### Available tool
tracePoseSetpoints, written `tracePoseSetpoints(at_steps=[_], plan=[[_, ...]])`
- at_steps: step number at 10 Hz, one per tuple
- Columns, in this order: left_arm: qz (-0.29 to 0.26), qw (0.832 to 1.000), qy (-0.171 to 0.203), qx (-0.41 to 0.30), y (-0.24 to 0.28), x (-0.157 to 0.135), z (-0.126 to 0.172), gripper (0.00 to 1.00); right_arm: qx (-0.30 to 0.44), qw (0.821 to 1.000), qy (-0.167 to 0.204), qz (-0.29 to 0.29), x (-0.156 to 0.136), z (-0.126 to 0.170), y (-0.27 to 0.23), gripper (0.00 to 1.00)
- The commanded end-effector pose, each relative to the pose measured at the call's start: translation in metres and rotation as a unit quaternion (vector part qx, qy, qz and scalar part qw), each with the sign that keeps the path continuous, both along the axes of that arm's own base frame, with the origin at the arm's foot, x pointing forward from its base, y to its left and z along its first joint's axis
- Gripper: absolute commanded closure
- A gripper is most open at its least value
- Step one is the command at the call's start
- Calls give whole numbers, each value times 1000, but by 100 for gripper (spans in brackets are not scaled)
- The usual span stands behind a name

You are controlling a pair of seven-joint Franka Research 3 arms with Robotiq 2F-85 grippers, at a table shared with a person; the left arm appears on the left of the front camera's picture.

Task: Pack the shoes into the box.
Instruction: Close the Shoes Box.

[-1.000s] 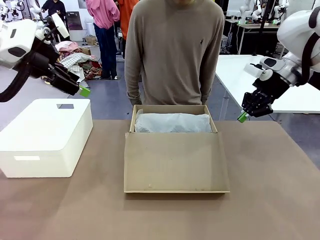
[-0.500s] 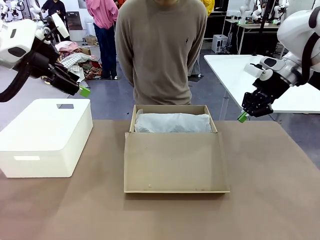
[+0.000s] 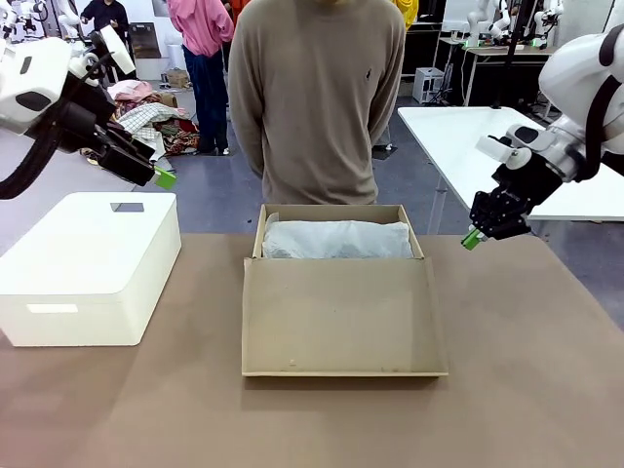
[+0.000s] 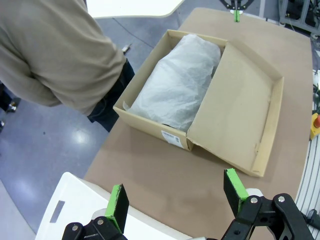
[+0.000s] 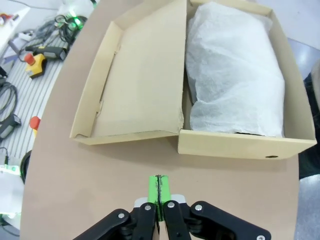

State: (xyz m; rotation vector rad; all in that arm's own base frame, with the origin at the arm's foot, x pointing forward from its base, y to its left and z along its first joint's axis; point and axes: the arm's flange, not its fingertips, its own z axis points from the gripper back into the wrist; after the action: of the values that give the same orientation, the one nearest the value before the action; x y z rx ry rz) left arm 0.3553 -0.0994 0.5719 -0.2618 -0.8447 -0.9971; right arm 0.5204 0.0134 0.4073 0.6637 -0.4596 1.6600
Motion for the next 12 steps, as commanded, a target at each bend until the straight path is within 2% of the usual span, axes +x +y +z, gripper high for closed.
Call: tracePoseSetpoints(at_steps=[1,3,9,12], plan=[[-9,1000,-1,-6,2,1,-1,0,50,998,-21,21,-13,-17,0,100],[-9,1000,-1,-6,2,1,-1,0,63,997,-20,34,-20,-32,5,100],[-9,1000,-1,-6,2,1,-1,0,51,997,25,60,-32,-74,17,100],[-9,1000,-1,-6,2,1,-1,0,49,996,34,60,-35,-92,21,100]])
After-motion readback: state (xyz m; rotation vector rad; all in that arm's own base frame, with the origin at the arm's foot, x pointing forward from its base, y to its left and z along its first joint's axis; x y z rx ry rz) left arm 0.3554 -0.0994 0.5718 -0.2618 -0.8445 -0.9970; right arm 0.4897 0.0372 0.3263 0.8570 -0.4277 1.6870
